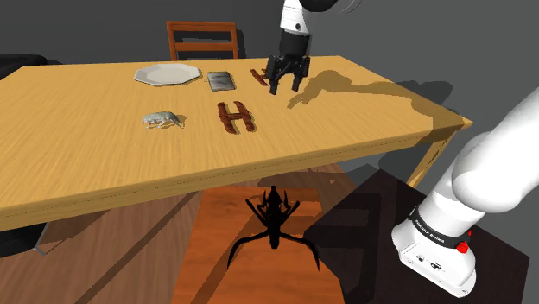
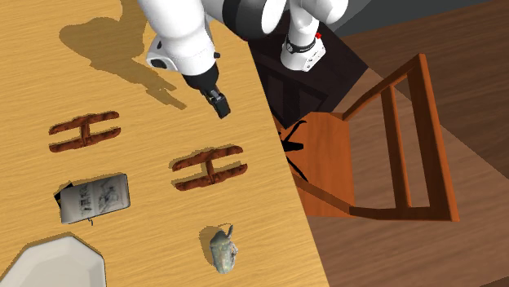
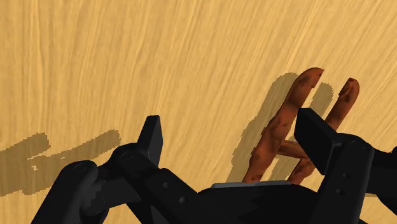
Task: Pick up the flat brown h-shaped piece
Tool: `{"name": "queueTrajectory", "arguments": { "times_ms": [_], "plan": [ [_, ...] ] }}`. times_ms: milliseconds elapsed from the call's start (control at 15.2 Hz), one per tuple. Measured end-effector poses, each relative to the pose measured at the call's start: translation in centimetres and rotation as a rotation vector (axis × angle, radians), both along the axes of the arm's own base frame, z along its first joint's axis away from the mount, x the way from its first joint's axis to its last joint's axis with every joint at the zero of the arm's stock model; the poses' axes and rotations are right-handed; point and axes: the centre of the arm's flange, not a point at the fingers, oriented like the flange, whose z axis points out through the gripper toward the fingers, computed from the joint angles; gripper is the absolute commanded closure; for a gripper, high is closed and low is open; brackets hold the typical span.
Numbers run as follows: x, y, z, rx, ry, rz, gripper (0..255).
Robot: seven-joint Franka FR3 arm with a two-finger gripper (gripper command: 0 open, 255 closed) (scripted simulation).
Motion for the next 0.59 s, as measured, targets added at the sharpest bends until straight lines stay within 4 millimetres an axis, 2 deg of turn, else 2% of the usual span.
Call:
{"name": "queueTrajectory", "arguments": {
  "times_ms": [198, 594],
  "plan": [
    [2.8, 2.1, -1.6, -0.001, 0.02, 0.002, 0],
    [8.7, 7.5, -5.0, -0.002, 0.06, 0.006, 0]
  ]
}}
